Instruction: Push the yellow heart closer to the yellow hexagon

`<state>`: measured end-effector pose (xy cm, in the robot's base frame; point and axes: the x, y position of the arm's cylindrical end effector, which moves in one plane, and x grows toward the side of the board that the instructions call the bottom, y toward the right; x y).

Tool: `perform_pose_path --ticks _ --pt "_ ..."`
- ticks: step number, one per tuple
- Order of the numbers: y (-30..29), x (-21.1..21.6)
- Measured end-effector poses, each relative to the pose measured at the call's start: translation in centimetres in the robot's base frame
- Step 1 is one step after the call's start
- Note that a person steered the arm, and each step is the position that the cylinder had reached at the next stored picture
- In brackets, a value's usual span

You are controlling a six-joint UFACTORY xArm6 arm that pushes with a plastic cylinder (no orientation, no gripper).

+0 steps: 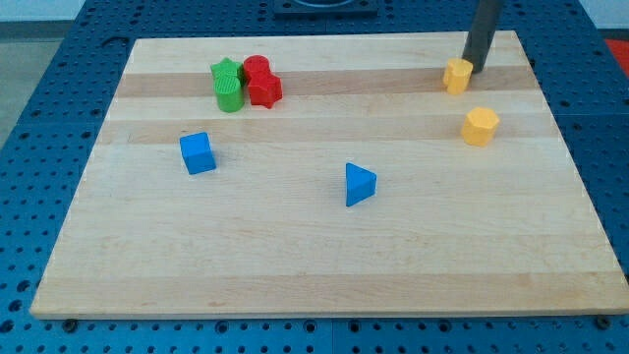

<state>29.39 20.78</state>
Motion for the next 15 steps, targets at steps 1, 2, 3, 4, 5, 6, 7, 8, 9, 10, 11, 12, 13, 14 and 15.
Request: perform_pose_path --ticks 1,2,3,4,5,6,7,8,9,10,11,12,13,14,15 --pt "-0.6 4.7" --pt "-1.0 6.2" --pt "3.4 2.5" --pt "6.4 -0.5" --pt "4.6 -0.4" --pt "1.3 0.9" --pt "-1.9 4.5" --pt "-4.4 6.9" --pt "-2.4 4.6" --pt "-1.3 1.8" --pt "-2.0 -0.3" --pt "-4.5 -0.5" --pt "-6.0 2.3" --pt "-6.1 6.2" --pt "-6.4 8.1"
